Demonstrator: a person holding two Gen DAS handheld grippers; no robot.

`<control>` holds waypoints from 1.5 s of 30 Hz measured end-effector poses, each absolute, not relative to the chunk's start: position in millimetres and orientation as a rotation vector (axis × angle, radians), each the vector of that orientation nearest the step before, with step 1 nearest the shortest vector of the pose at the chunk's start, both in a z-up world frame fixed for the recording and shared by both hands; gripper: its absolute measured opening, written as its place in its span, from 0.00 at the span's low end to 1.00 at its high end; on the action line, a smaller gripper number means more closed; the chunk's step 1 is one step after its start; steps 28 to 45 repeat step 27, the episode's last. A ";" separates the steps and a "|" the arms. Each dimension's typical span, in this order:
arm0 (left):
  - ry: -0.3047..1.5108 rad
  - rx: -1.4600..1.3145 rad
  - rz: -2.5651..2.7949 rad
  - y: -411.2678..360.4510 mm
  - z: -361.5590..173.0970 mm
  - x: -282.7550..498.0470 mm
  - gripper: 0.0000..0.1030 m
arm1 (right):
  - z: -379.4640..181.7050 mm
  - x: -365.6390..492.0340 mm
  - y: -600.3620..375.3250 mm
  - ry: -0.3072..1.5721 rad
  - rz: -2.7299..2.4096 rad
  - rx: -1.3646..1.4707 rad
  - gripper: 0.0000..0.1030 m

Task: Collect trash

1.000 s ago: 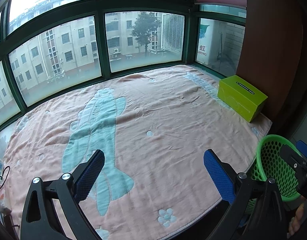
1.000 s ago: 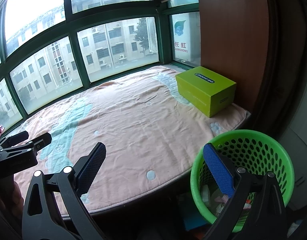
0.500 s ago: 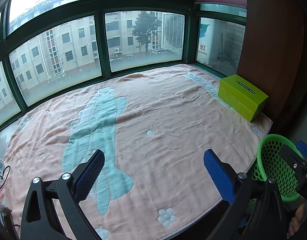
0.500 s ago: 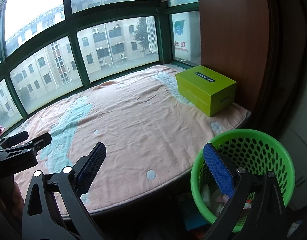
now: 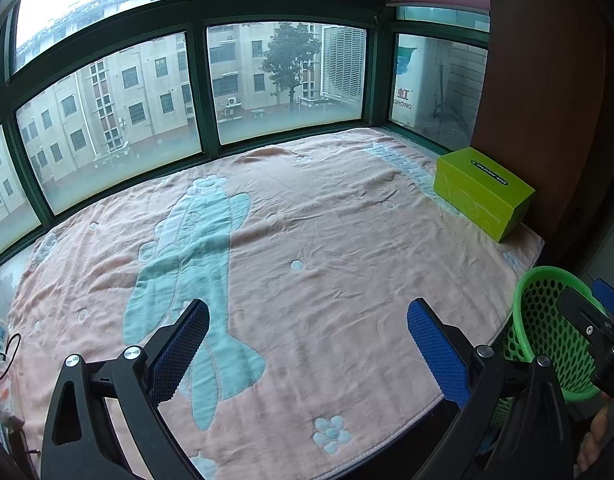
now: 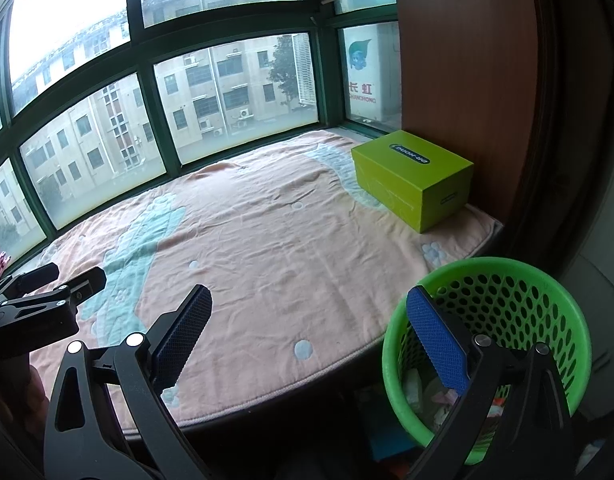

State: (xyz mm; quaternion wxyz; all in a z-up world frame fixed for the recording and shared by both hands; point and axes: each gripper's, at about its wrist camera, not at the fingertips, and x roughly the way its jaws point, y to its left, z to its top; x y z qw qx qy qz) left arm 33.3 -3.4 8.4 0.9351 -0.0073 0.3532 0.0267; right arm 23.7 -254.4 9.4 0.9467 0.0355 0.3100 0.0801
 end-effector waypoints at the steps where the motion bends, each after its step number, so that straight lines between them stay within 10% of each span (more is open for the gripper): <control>1: 0.722 -0.013 0.054 -3.7 8.2 33.3 0.93 | 9.6 23.8 -255.1 0.631 0.163 0.072 0.94; 45: 0.732 -0.017 0.061 -1.2 5.3 35.8 0.93 | 8.1 23.7 -251.5 0.639 0.173 0.072 0.94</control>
